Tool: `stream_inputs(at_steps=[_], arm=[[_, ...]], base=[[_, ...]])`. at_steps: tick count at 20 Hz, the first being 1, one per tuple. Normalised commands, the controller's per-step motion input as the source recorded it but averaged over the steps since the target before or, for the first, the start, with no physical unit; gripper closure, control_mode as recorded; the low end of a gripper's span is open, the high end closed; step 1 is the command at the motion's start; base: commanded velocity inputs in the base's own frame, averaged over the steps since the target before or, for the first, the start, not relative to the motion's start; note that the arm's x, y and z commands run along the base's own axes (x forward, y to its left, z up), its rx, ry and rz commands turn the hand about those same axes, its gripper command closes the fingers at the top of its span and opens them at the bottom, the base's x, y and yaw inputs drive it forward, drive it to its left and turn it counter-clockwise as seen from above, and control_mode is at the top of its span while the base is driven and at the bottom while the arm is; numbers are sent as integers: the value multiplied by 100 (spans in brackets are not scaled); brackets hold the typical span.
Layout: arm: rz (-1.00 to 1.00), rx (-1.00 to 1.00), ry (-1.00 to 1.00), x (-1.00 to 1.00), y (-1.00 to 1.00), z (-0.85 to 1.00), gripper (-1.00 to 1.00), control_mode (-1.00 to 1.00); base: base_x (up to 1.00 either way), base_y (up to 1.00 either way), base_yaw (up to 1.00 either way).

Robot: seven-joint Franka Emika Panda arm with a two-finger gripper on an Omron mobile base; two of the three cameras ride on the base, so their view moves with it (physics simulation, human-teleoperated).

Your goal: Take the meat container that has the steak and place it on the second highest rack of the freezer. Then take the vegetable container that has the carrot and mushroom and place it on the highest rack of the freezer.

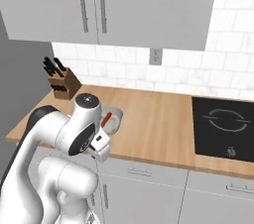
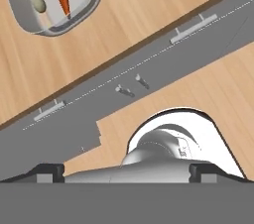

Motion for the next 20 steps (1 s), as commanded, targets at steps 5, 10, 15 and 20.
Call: stream_inputs(at_steps=[5,10,15,20], arm=[[0,0,0,0,0,0,-100,100],[0,0,0,0,0,0,-100,100],[0,0,0,0,0,0,-100,100],[0,0,0,20,0,-1,-100,-100]], base=[[12,0,3],[66,0,2],[16,0,1],[1,0,0]])
